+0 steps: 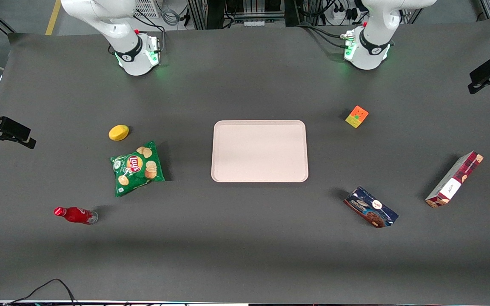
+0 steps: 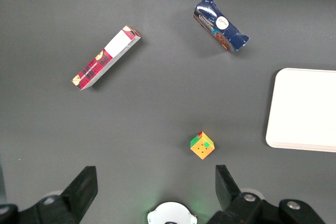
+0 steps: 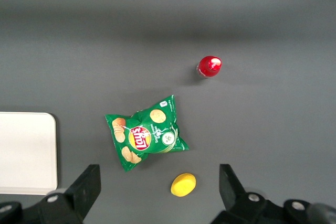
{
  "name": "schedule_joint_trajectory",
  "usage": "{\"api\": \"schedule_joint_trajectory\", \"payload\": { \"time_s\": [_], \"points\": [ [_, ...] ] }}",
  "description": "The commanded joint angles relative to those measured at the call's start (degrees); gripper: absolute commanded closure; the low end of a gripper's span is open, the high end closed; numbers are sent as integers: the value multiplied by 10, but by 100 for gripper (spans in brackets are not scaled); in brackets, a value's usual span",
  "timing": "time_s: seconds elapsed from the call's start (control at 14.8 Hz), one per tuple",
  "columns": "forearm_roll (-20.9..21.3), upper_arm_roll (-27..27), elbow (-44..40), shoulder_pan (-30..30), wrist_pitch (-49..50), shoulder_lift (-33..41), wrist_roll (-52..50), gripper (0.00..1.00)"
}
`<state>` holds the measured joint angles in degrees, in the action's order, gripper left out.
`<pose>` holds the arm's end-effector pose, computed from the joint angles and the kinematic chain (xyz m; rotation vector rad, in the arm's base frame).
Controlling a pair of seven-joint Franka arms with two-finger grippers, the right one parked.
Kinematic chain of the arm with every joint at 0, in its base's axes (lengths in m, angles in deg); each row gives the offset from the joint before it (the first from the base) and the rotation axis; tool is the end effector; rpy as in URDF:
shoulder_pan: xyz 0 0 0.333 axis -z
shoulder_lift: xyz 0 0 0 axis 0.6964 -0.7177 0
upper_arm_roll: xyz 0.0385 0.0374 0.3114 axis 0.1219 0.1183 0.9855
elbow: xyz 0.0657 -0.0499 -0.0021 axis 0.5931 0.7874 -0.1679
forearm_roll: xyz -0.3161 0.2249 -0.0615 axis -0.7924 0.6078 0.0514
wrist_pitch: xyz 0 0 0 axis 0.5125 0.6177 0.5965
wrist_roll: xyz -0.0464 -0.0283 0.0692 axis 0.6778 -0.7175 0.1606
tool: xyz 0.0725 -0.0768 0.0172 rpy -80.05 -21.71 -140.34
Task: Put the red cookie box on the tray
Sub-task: 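Move the left gripper over the red plaid cookie box, open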
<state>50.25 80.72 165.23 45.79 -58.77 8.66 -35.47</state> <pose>0.5272 -0.0114 0.6966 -3.0691 -0.0917 0.0971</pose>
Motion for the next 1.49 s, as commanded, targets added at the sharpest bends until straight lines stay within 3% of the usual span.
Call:
{"api": "schedule_joint_trajectory", "payload": {
  "time_s": [0.0,0.2,0.61,0.74,0.95,1.29,1.42],
  "points": [
    [2,-2,-6,-1,-20,-52,19,0],
    [2,-3,-6,7,-39,-98,33,0],
    [-16,-4,-3,1,-53,-111,65,0],
    [-46,-2,-1,-3,-55,-107,72,0],
    [-34,-1,18,-4,-70,-98,74,0],
    [-28,2,132,-12,-163,-49,100,0],
    [-19,4,200,-31,-235,-23,154,0]
  ]
}}
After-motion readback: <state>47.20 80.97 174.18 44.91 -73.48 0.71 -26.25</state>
